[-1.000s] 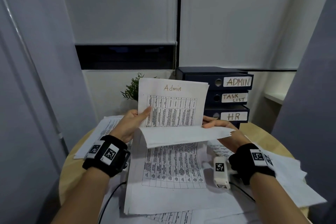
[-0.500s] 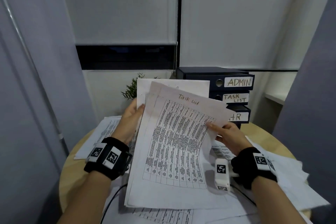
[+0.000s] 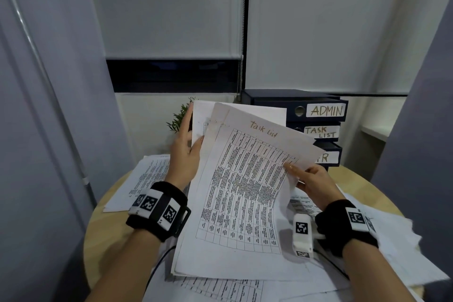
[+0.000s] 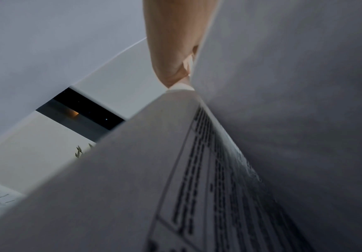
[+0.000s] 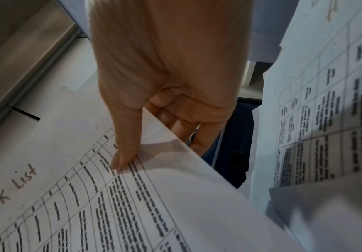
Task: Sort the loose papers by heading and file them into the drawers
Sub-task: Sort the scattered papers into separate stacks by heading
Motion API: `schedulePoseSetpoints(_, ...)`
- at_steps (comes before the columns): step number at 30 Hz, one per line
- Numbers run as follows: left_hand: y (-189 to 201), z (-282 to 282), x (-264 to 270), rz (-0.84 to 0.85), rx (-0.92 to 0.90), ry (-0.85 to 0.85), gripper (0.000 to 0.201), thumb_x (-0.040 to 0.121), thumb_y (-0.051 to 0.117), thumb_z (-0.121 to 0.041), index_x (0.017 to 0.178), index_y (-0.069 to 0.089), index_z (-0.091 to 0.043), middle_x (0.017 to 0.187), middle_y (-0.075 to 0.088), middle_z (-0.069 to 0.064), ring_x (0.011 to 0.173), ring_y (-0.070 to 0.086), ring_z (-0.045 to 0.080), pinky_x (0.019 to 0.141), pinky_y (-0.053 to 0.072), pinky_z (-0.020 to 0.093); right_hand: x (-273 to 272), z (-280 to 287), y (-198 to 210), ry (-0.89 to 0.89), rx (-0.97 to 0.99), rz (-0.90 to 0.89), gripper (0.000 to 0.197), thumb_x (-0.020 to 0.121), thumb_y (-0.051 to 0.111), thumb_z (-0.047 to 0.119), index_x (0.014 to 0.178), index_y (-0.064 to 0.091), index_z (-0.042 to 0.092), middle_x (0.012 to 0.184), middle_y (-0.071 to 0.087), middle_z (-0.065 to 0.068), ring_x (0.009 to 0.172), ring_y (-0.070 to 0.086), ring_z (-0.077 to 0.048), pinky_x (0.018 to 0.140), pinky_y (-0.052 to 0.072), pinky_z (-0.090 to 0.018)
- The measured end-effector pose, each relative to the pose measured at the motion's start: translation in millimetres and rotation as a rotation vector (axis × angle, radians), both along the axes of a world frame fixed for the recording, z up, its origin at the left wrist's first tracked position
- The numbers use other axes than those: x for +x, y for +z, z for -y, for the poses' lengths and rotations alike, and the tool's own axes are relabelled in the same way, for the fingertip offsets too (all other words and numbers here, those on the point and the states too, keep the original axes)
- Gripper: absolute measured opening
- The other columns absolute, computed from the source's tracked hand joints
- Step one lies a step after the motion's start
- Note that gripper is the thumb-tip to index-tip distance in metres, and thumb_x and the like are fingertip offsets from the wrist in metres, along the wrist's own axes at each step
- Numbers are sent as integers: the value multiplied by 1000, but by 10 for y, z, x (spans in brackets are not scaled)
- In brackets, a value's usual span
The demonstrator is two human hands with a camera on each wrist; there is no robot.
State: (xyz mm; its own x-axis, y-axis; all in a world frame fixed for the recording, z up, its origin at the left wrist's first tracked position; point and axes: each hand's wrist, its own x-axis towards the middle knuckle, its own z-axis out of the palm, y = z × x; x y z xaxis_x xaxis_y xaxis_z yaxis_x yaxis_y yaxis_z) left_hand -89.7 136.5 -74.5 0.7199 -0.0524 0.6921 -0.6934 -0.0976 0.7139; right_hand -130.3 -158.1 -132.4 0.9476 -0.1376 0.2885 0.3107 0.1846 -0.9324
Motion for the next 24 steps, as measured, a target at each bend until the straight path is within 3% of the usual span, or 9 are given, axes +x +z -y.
schedulePoseSetpoints(4,-23,9,40,-22,11,19,73,97,52,-6,141,23,-57,140,51,3,117,58,16,95,52,43,6,5,-4,-7,9,-6,94,27,96,49,104,69,1,100,75,-9,86,72,-16,69,57,-23)
schedulePoseSetpoints(7,-32,24,45,-20,14,35,66,96,51,-4,145,29,-43,140,51,2,103,59,6,95,51,35,9,4,2,-13,16,-3,94,27,96,50,103,69,2,100,75,-8,86,71,-15,69,57,-23)
schedulePoseSetpoints(8,-20,33,29,-10,12,30,68,97,51,-4,145,27,-44,140,50,0,106,59,5,93,52,32,10,3,4,-15,19,-3,92,26,96,50,102,69,3,99,75,-8,86,71,-15,69,57,-23)
schedulePoseSetpoints(10,1,43,-3,6,11,22,75,97,51,-4,142,19,-55,143,49,0,116,58,11,93,54,33,15,1,1,-15,26,-3,91,26,96,50,100,70,4,98,75,-7,85,71,-14,69,57,-23)
schedulePoseSetpoints(12,-3,44,-2,2,18,42,76,97,51,-6,141,19,-58,139,52,4,119,58,20,94,52,45,11,-3,1,-16,35,-1,91,25,96,49,99,70,3,96,75,-7,83,71,-13,68,57,-22)
schedulePoseSetpoints(15,-33,31,29,-19,22,89,71,96,54,-12,144,20,-53,110,63,19,96,62,39,80,54,57,0,-6,0,-12,53,4,91,24,97,47,98,69,1,93,76,-6,80,71,-12,64,56,-21)
schedulePoseSetpoints(18,-22,43,5,-25,25,81,70,96,55,-15,147,18,-47,103,68,7,92,67,27,78,57,50,-1,-6,-3,-12,65,0,91,23,97,47,97,69,1,92,76,-6,79,72,-12,64,56,-21)
schedulePoseSetpoints(21,-25,46,-2,-20,20,49,61,97,53,-11,146,30,-39,107,67,-11,95,68,15,80,58,43,-1,-1,-11,-13,73,0,93,24,97,46,101,69,0,94,76,-6,81,72,-13,65,56,-21)
schedulePoseSetpoints(24,-11,54,-24,-1,22,34,60,98,52,-9,144,30,-40,120,62,-15,103,64,5,84,58,36,-6,-4,-4,-12,81,2,92,25,97,46,100,68,1,93,76,-6,80,72,-13,65,56,-21)
